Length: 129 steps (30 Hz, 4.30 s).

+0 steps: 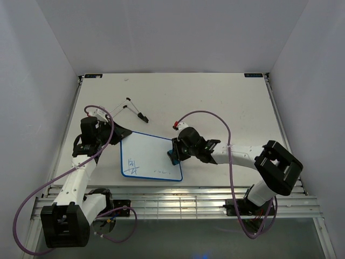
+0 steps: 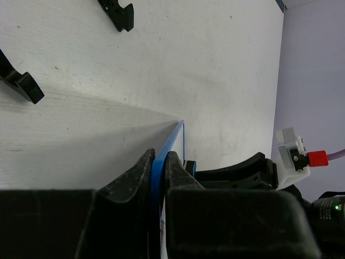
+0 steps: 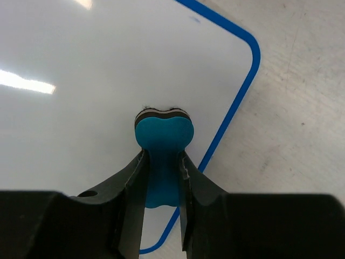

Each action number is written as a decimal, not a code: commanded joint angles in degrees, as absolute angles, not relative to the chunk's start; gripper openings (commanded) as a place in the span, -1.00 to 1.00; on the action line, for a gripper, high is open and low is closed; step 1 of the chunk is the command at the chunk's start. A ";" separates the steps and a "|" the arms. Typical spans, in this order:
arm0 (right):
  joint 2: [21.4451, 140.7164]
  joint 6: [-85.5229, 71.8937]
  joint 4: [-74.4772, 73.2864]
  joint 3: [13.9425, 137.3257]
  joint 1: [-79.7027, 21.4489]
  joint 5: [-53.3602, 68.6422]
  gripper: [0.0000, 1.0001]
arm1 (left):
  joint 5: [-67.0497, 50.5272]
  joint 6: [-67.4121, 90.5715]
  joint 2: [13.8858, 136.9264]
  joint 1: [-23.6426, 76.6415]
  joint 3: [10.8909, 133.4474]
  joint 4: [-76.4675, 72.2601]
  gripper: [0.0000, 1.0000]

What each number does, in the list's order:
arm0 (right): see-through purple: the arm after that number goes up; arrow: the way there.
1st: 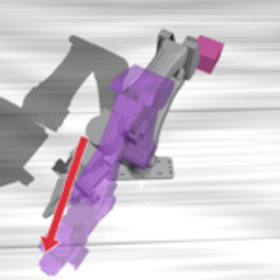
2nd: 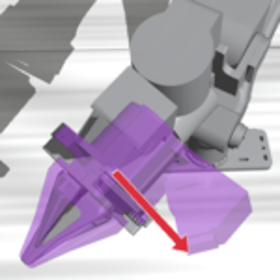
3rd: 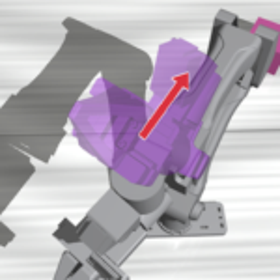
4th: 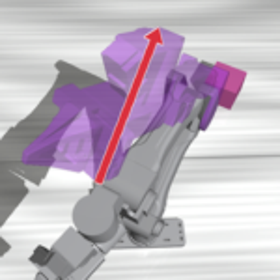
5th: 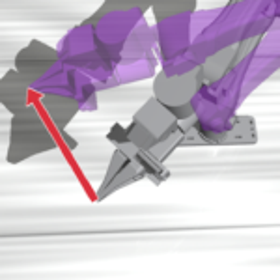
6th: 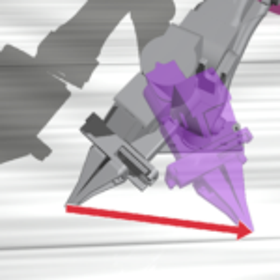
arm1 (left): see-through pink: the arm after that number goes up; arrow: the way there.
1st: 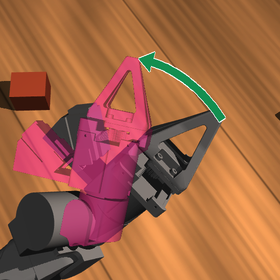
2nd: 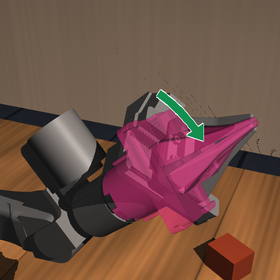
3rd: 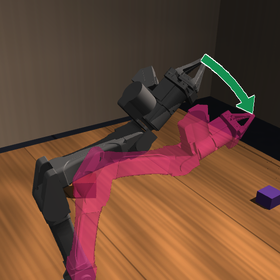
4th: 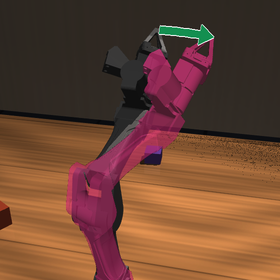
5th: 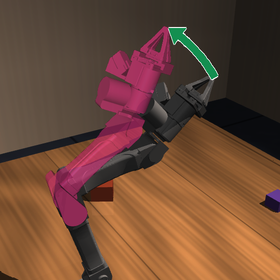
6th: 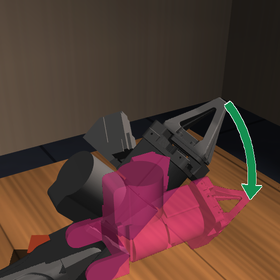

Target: Erase the whiteboard

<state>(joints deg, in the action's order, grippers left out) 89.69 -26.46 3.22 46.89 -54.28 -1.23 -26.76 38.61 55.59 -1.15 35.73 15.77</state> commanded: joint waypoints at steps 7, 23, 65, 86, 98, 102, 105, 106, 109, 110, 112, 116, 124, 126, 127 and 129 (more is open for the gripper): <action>86.22 -28.12 8.96 49.90 -67.57 8.53 -0.85 | -19.69 34.01 55.20 -0.88 35.51 18.98 -1.00; 87.46 -31.46 9.67 44.49 -71.55 -5.27 -0.85 | -19.25 33.93 55.02 -0.88 35.42 19.51 -1.00; 99.67 -21.80 3.26 71.45 -76.82 -1.83 -0.85 | -19.86 33.49 55.81 -0.88 35.86 19.51 -1.00; 103.80 -16.70 -9.67 78.22 -72.07 -11.25 -0.84 | -19.95 33.49 55.28 -0.88 35.77 19.60 -1.00; 98.88 -7.30 -0.97 72.08 -77.60 5.36 -0.84 | -19.69 33.57 55.55 -0.97 35.86 19.60 -1.00; 98.35 -6.07 -1.76 71.54 -78.66 3.52 -0.84 | -19.69 33.49 55.46 -0.88 35.86 19.51 -1.00; 97.65 -5.54 -0.71 70.14 -79.10 3.87 -0.84 | -19.60 33.49 55.46 -0.88 35.68 19.51 -1.00; 97.47 -5.36 -0.70 69.79 -79.19 3.95 -0.84 | -19.60 33.49 55.46 -0.88 35.77 19.60 -1.00; 96.86 -4.05 0.95 69.08 -79.89 4.13 -0.84 | -19.60 33.57 55.72 -0.88 35.86 19.51 -1.00; 96.77 -3.69 1.05 69.00 -80.15 4.13 -0.84 | -19.60 33.57 55.81 -0.97 35.86 19.60 -1.00; 96.59 -2.47 1.41 68.56 -80.51 4.22 -0.84 | -19.60 33.49 55.81 -0.88 35.86 19.60 -1.00; 96.33 -0.36 1.67 68.20 -81.03 4.31 -0.85 | -19.60 33.49 55.72 -0.88 35.86 19.51 -1.00; 95.89 3.07 1.84 67.15 -81.91 3.60 -0.84 | -19.86 33.49 56.07 -0.88 35.77 19.51 -1.00; 95.63 3.86 2.20 66.71 -82.00 3.69 -0.84 | -19.86 33.49 56.16 -0.88 35.86 19.51 -1.00; 95.54 4.13 2.37 66.45 -82.26 3.78 -0.85 | -19.95 33.49 56.16 -0.88 35.86 19.42 -1.00; 95.27 4.48 2.90 65.57 -82.44 3.78 -0.84 | -19.86 33.49 56.16 -0.88 35.86 19.51 -1.00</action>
<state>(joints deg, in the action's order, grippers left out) 94.28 3.53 5.87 68.36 -79.26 -2.15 -27.24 37.50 55.77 -1.69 36.10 16.69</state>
